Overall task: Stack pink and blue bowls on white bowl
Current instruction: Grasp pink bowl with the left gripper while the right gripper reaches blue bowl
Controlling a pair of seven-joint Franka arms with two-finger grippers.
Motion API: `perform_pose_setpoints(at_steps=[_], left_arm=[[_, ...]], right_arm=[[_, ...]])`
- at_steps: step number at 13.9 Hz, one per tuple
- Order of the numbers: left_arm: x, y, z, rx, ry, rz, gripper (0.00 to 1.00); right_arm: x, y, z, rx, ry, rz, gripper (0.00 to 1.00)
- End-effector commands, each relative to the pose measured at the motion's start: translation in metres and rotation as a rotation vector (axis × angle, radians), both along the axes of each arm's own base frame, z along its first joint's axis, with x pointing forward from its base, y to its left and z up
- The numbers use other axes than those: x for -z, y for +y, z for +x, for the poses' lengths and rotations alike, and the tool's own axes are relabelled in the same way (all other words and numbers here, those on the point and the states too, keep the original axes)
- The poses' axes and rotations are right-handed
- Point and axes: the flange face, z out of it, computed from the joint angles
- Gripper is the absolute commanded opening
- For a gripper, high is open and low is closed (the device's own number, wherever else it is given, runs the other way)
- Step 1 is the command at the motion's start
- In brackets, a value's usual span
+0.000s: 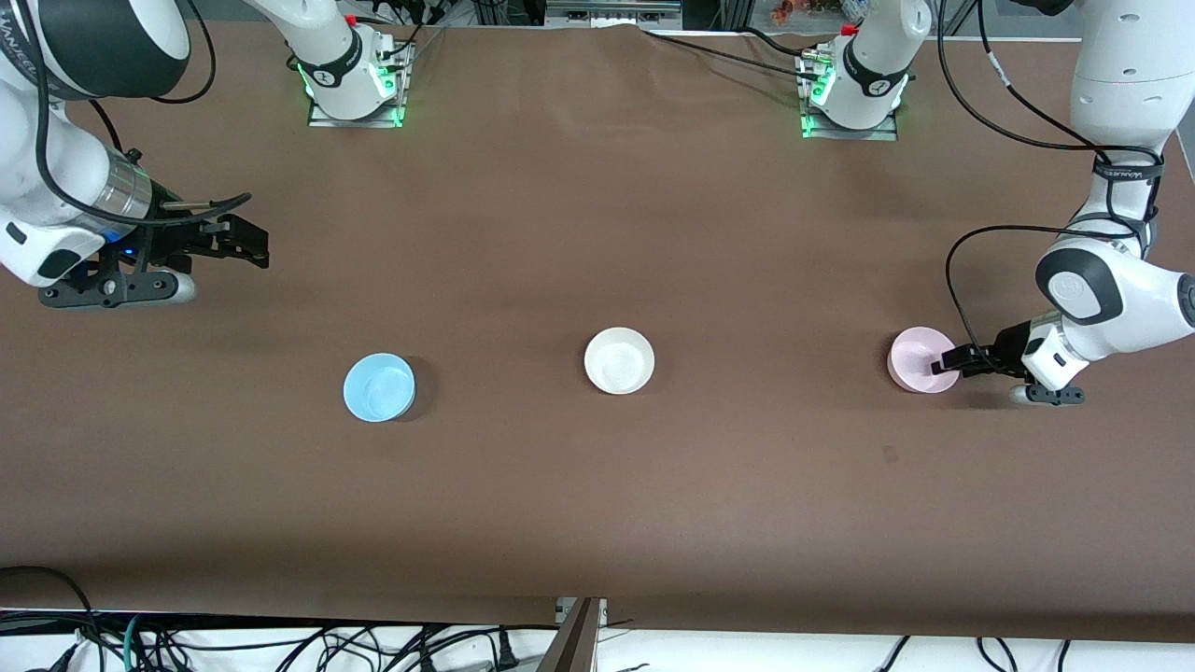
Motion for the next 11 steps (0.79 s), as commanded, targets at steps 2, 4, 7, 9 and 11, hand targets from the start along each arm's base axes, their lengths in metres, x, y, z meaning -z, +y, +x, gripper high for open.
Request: perform_pose_setpoints(at_steps=[2,4,7,9,11], left_arm=[[-0.019,0.005,-0.003,-0.007,-0.014,-0.024,0.79],[-0.020,0.002,-0.003,-0.006,-0.008,-0.019,0.77],[-0.026,-0.008,-0.001,-0.029,0.037,0.004,0.73],[-0.026,-0.009,-0.001,-0.027,0.041,0.012,0.58],[-0.025,-0.008,-0.001,-0.023,0.042,0.015,0.50]], right_arm=[[-0.005,0.005,-0.001,-0.008,-0.006,-0.009,1.00],[0.022,0.009,0.010,-0.031,0.023,-0.026,1.00],[0.050,0.003,0.023,-0.019,0.051,-0.039,1.00],[0.052,0.004,0.024,-0.039,0.050,-0.036,1.00],[0.055,0.003,0.026,-0.040,0.047,-0.036,1.00]])
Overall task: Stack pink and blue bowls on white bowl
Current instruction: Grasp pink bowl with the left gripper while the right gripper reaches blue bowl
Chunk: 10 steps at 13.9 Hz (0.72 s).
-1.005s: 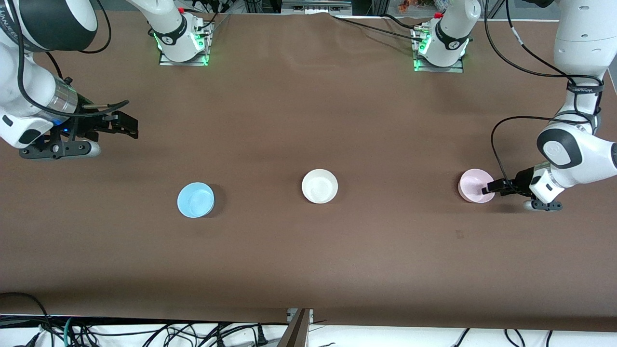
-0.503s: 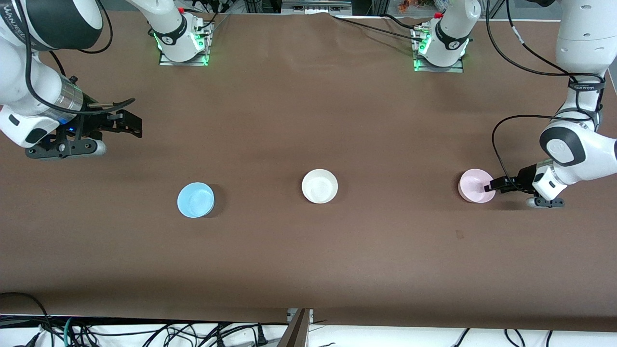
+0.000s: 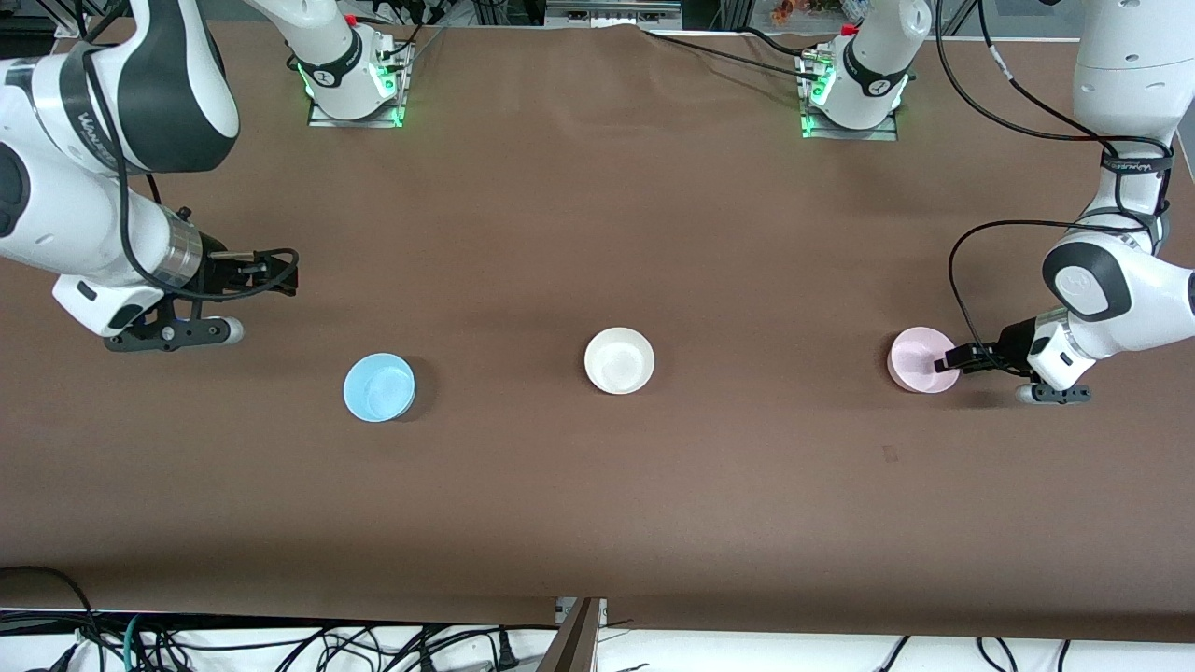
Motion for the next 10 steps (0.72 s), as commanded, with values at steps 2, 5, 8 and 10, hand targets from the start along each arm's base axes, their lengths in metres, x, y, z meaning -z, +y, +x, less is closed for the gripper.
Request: perform_pose_setpoints(at_steps=[2,5,8,10], left_arm=[[-0.007,0.001,-0.004,0.026,0.021,0.027,0.30],[-0.007,0.002,-0.005,0.039,0.024,0.032,0.00],[-0.011,0.002,-0.001,0.045,0.015,0.032,0.00],[-0.023,-0.005,0.011,0.049,0.001,0.027,0.00]], right_arm=[[0.021,-0.003,0.012,-0.022,0.013,-0.010,1.00],[0.071,0.000,0.031,-0.038,-0.009,-0.002,1.00],[0.141,-0.001,0.052,-0.017,-0.008,-0.004,0.99],[0.190,0.004,0.064,0.008,-0.027,0.031,0.99]])
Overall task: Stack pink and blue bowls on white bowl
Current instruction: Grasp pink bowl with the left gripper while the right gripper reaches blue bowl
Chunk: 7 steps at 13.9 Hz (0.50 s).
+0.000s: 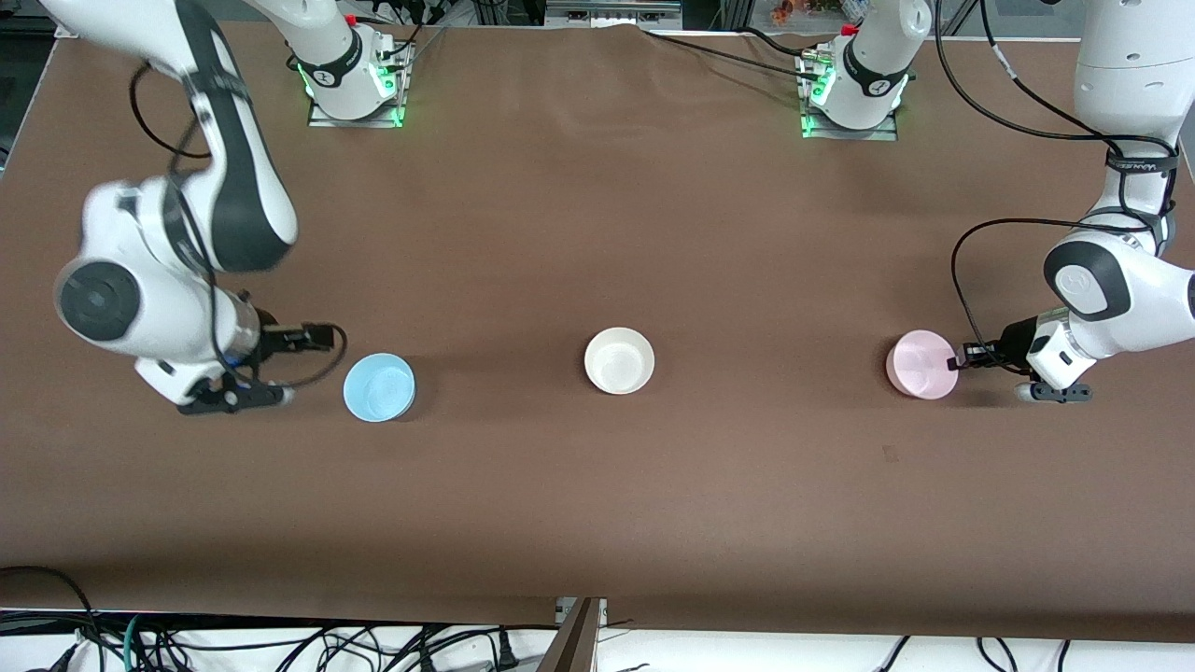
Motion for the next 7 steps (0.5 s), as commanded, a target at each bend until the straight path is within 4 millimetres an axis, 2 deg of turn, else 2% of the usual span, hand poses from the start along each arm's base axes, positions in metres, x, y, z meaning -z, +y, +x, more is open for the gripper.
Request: perform_pose_setpoints(at_steps=[1,3,4,5,7], left_arm=[[-0.028,-0.023,0.018,0.017,0.009,-0.014,0.00],[-0.062,-0.059,0.040,-0.031,0.049,-0.051,0.00],[-0.077,-0.083,0.051,-0.026,0.067,-0.058,0.00],[-0.085,-0.110,0.059,-0.022,0.073,-0.048,0.00],[-0.093,-0.174,0.068,0.008,0.077,-0.066,0.00]], right_arm=[[0.051,0.006,0.014,0.014,-0.019,0.036,0.99],[0.079,0.005,0.018,0.022,-0.034,0.038,0.98],[0.090,0.005,0.019,0.022,-0.038,0.036,0.96],[0.101,0.005,0.019,0.023,-0.040,0.035,0.90],[0.114,0.009,0.017,0.017,-0.026,0.032,0.72]])
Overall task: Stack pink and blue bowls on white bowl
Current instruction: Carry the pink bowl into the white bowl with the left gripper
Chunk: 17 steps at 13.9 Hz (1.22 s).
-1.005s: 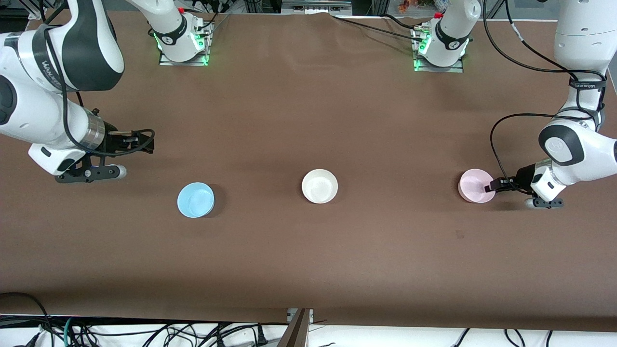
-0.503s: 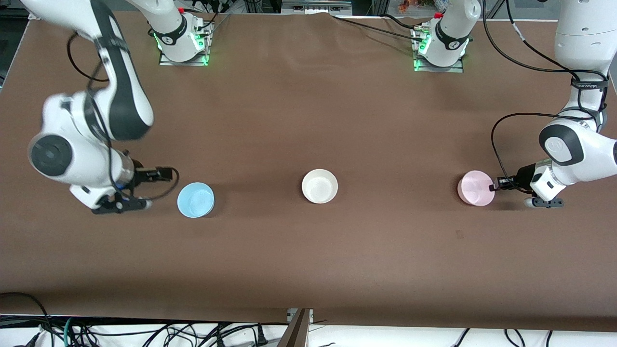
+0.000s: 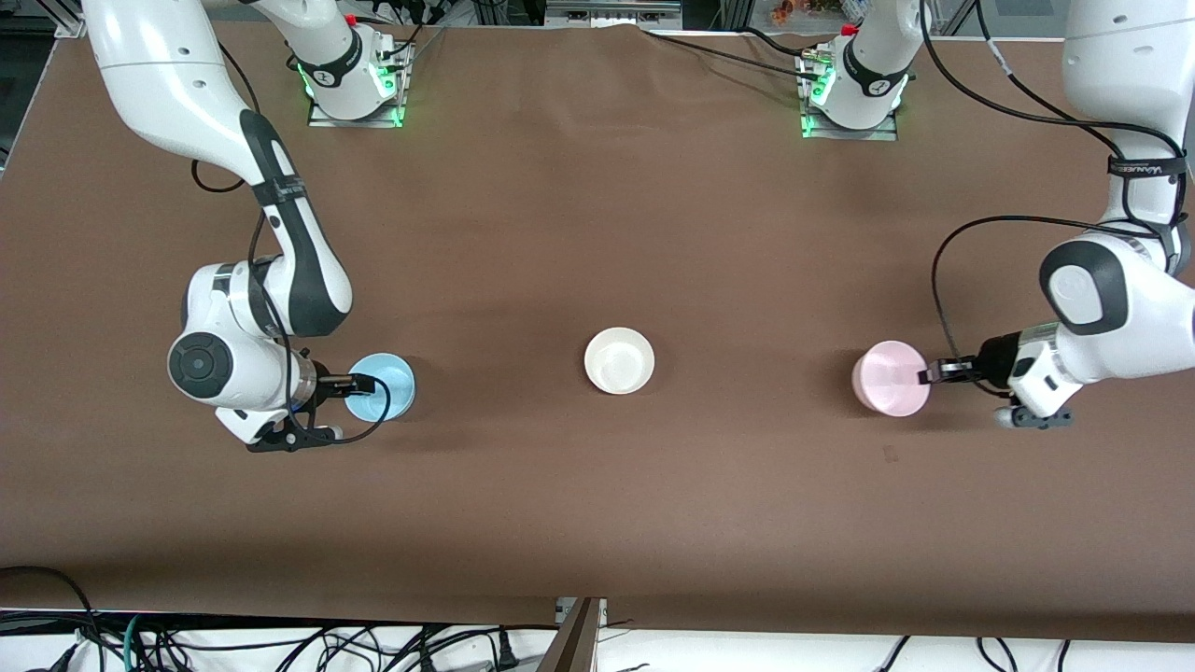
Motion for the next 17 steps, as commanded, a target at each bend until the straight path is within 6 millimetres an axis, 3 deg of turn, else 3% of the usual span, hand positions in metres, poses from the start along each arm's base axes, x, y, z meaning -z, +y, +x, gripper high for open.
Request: perform_pose_setpoints(at_steps=[1,5,7,8,9,11,12,14,17], left_arm=[[-0.007,-0.080,0.008,0.045,0.022,-0.009,0.00],[-0.007,-0.196,0.001,0.055,-0.007,-0.026,0.00],[-0.008,-0.236,-0.002,-0.009,-0.032,-0.030,0.00],[-0.003,-0.267,-0.010,-0.008,-0.027,-0.038,0.00],[0.000,-0.289,-0.016,-0.013,-0.038,-0.038,0.00],[0.007,-0.318,-0.021,-0.047,-0.038,-0.014,0.00],[0.004,-0.336,-0.019,-0.047,-0.049,-0.001,0.00],[0.009,-0.365,-0.023,-0.073,-0.041,0.045,0.00],[0.020,-0.391,-0.031,-0.067,-0.033,0.068,0.00]], right_arm=[[0.007,0.004,0.002,0.006,0.000,0.014,0.65],[0.023,-0.002,-0.004,0.031,0.031,0.037,0.48],[0.028,-0.008,-0.005,0.039,0.038,0.036,0.40],[0.027,-0.008,-0.005,0.042,0.037,0.036,0.35],[0.027,-0.007,-0.005,0.045,0.037,0.037,0.26],[0.027,-0.006,-0.006,0.049,0.044,0.040,0.05],[0.026,-0.007,-0.005,0.056,0.045,0.047,0.00],[0.017,-0.009,-0.001,0.082,0.033,0.083,0.00],[0.013,0.001,-0.001,0.097,0.032,0.085,0.00]])
